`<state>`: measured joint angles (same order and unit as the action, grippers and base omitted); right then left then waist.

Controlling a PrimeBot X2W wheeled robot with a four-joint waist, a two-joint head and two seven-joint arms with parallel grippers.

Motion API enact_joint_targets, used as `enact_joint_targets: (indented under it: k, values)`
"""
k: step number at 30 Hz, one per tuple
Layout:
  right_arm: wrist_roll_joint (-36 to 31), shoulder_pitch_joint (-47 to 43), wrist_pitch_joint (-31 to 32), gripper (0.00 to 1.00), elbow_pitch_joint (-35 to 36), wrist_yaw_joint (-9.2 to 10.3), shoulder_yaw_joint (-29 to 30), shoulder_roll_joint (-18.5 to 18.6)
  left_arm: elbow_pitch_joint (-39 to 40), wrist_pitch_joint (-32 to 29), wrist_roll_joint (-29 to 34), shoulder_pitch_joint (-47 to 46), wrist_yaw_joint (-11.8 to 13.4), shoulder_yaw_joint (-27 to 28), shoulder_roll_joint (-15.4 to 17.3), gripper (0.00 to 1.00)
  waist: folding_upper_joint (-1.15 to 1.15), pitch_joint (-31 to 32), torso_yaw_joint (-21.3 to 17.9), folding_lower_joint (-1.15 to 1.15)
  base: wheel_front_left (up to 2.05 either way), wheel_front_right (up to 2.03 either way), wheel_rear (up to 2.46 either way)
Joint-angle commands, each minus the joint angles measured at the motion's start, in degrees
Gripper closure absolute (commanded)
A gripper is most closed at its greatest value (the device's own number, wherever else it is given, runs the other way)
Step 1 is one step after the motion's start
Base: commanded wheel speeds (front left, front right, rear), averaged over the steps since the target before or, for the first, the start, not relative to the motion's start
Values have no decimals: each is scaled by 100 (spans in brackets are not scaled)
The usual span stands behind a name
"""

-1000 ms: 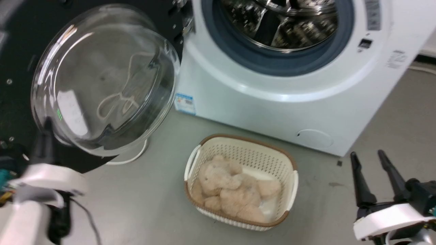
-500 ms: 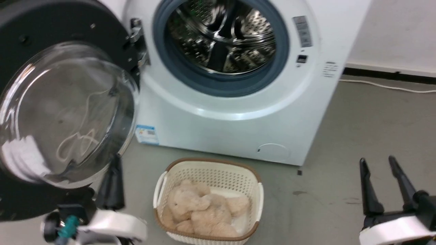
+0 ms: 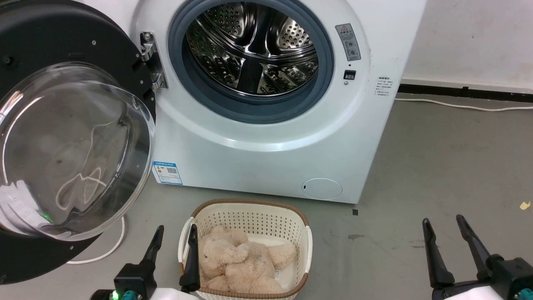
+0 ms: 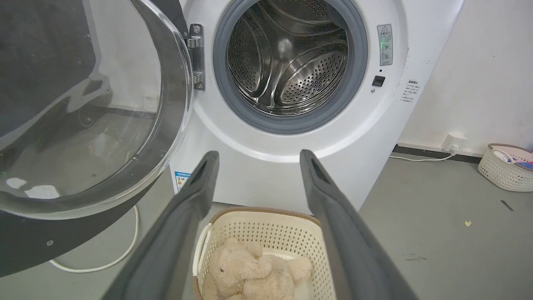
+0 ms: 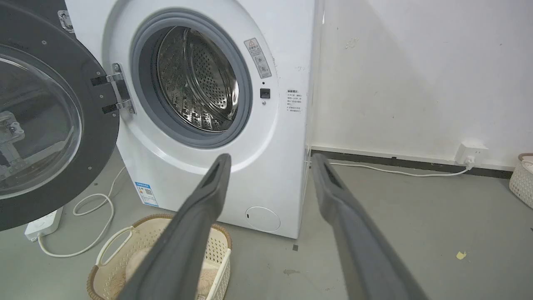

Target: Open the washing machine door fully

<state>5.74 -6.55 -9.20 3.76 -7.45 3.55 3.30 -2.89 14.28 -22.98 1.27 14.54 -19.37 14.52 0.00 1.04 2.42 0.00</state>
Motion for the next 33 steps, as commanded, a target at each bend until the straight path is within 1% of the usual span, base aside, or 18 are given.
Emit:
enact_joint_targets:
  k: [1, 4, 19, 20, 24, 33]
  values:
    - [-49, -72, -34, 0, -26, -3, -4, -31, -13, 59, 48, 68, 33, -4, -25, 0, 0, 0, 0, 0, 0, 0, 0]
    - [-131, -91, -47, 0, -69, -3, 17, -37, -42, 63, 170, 62, 17, -71, 4, 0, 0, 6, -8, 0, 0, 0, 0]
    - [-89, -58, -55, 0, -184, -3, -1, -41, -94, 65, 184, -5, -73, -150, -18, 0, 0, 35, -32, 0, 0, 0, 0]
    - [-113, -8, -20, 100, -167, 0, -4, -15, -81, 40, 169, -3, -68, -151, -18, 100, 0, 36, -32, 0, 0, 0, 0]
    - [-116, -3, 2, 100, -170, 0, -7, -14, -82, 35, 172, -3, -64, -164, -23, 100, 0, 35, -33, 0, 0, 0, 0]
    - [-148, 42, 66, 100, -184, 0, -31, -16, -56, -67, 320, -12, -160, -17, -102, 100, 0, 25, -47, 0, 0, 0, 0]
